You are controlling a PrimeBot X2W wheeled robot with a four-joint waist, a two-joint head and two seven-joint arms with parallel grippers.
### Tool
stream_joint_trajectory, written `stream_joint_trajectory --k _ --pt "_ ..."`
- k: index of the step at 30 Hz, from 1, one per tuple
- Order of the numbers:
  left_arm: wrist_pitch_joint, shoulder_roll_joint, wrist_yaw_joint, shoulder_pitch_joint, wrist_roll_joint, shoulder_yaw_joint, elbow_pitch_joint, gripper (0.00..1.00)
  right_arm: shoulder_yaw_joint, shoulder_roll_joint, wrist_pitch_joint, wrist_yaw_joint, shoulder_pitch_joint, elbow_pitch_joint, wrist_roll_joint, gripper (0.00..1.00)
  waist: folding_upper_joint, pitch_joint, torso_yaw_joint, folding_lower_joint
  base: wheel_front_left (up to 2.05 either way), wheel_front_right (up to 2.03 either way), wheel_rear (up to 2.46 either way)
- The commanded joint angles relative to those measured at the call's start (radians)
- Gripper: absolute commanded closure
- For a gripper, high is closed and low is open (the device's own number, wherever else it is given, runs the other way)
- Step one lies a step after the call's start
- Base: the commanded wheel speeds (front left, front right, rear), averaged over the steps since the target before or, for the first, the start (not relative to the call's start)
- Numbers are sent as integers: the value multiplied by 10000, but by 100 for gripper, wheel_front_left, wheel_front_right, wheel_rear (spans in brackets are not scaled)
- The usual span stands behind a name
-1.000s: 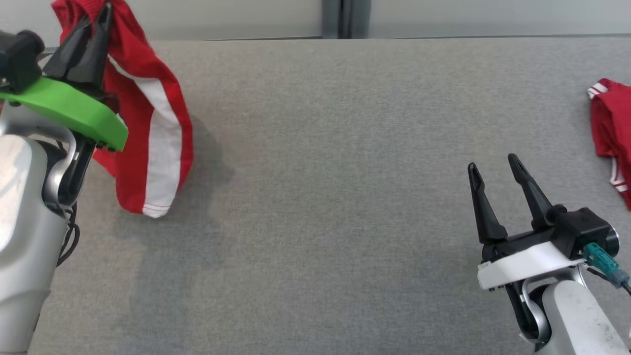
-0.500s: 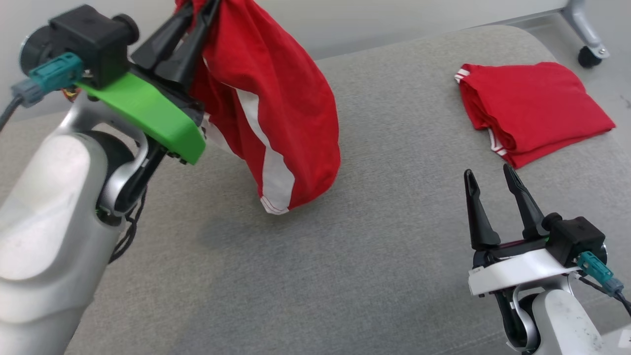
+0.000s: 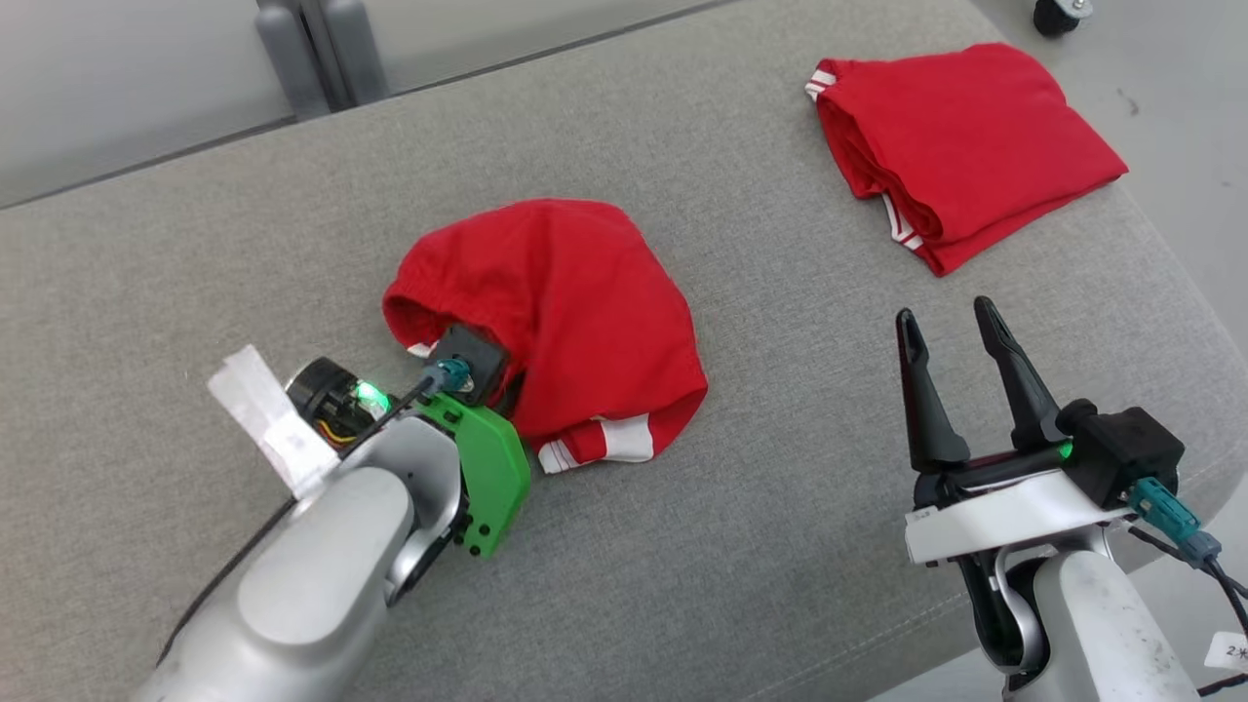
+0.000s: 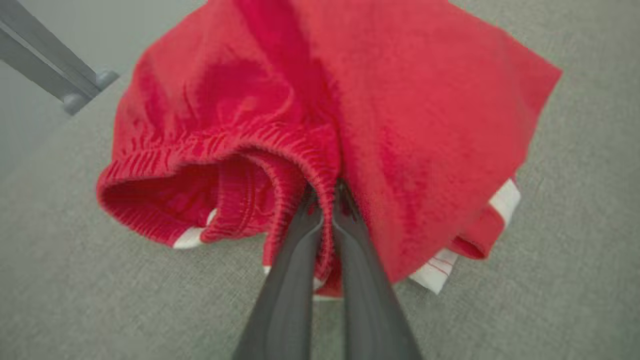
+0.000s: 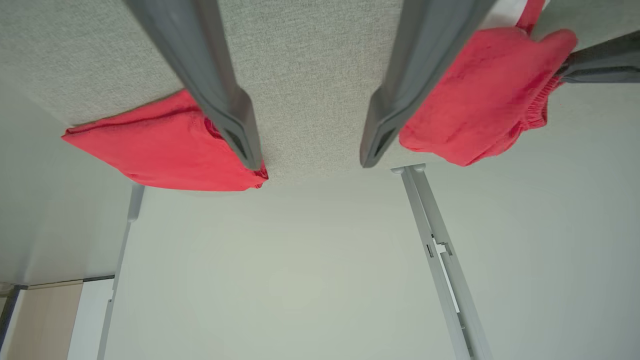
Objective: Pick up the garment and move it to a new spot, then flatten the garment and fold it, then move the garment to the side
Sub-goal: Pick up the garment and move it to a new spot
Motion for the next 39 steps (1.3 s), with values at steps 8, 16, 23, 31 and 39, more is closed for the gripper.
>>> stream_joint_trajectory --k 8,16,23,31,39 --pt "-1748 -829 380 -141 665 -317 967 0 -135 50 -27 -16 124 109 -63 0 0 -22 205 0 0 0 0" --pt "-3113 -949 858 898 338 -63 -67 0 -106 -247 -27 -16 703 316 -48 0 0 -1267 1368 0 0 0 0" --pt "-4152 -474 1809 2825 -188 554 -1869 0 -34 -403 -27 -16 1305 318 22 0 0 -2238 2580 0 0 0 0" --pt "-4763 -380 2190 5628 -346 2668 -4154 0 -139 -324 -27 -16 2083 384 152 0 0 -3002 3568 0 0 0 0" --pt "-4765 -1268 2086 8065 1533 5168 -5192 0 -30 -218 -27 -16 2765 251 235 0 0 -3451 3801 0 0 0 0"
